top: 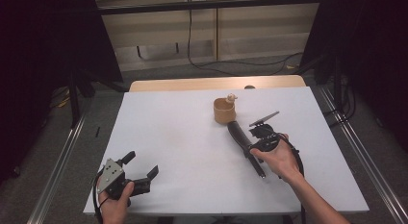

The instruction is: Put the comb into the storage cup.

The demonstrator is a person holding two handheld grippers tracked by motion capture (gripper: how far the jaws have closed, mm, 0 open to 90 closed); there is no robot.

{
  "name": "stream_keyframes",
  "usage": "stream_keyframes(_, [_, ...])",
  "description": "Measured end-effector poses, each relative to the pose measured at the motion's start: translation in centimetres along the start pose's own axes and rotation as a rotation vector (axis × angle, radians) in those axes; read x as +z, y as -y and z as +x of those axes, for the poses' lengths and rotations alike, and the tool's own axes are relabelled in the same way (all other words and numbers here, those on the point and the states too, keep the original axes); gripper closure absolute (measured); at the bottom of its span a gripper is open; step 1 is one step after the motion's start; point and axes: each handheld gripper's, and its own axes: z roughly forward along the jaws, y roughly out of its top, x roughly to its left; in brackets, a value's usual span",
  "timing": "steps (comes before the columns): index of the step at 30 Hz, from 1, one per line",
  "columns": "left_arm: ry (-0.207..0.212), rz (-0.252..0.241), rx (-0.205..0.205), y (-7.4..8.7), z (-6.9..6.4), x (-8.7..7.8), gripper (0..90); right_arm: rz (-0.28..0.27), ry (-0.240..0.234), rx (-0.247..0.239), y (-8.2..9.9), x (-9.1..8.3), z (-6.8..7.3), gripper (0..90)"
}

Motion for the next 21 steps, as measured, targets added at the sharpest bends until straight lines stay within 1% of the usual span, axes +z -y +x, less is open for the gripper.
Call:
stream_keyframes(3, [0.0, 0.002, 0.002, 0.0, 0.0, 0.0, 2.9, -0.034, -0.007, -0.014, 0.3, -0.4, 0.1, 73.1])
stream_keyframes(9, [-0.001, 0.002, 0.0, 0.0, 0.0, 0.0, 2.9, -0.103, -0.023, -0.021, 0.6, -1.0, 0.0, 73.1])
stream_keyframes(10, [-0.001, 0.002, 0.0, 0.0, 0.0, 0.0, 3.0, -0.107, -0.019, -0.02, 0.7, -1.0, 0.1, 73.1])
stream_keyframes(12, [-0.001, 0.001, -0.004, 0.0, 0.0, 0.0, 2.9, -0.114, -0.035, -0.018, 0.8, -1.0, 0.0, 73.1])
stream_keyframes(14, [-0.002, 0.002, 0.001, 0.0, 0.0, 0.0, 2.9, -0.134, -0.03, -0.02, 0.9, -1.0, -0.1, 73.1])
stream_keyframes(16, [-0.001, 0.003, -0.003, 0.1, 0.1, 0.0, 2.9, -0.156, -0.042, -0.014, 1.1, -1.1, -0.2, 73.1])
stream_keyframes(18, [-0.002, 0.005, 0.001, 0.1, 0.1, 0.0, 3.0, -0.18, -0.054, -0.03, 1.3, -1.2, -0.2, 73.1])
stream_keyframes(19, [-0.003, 0.006, 0.001, 0.1, 0.1, 0.0, 2.9, -0.195, -0.064, -0.047, 1.4, -1.3, -0.2, 73.1])
stream_keyframes(20, [-0.003, 0.007, 0.002, 0.1, 0.1, 0.0, 3.0, -0.201, -0.075, -0.054, 1.5, -1.3, -0.2, 73.0])
stream_keyframes(21, [-0.005, 0.007, 0.003, 0.1, 0.1, 0.0, 2.9, -0.212, -0.075, -0.059, 1.6, -1.3, -0.2, 73.1])
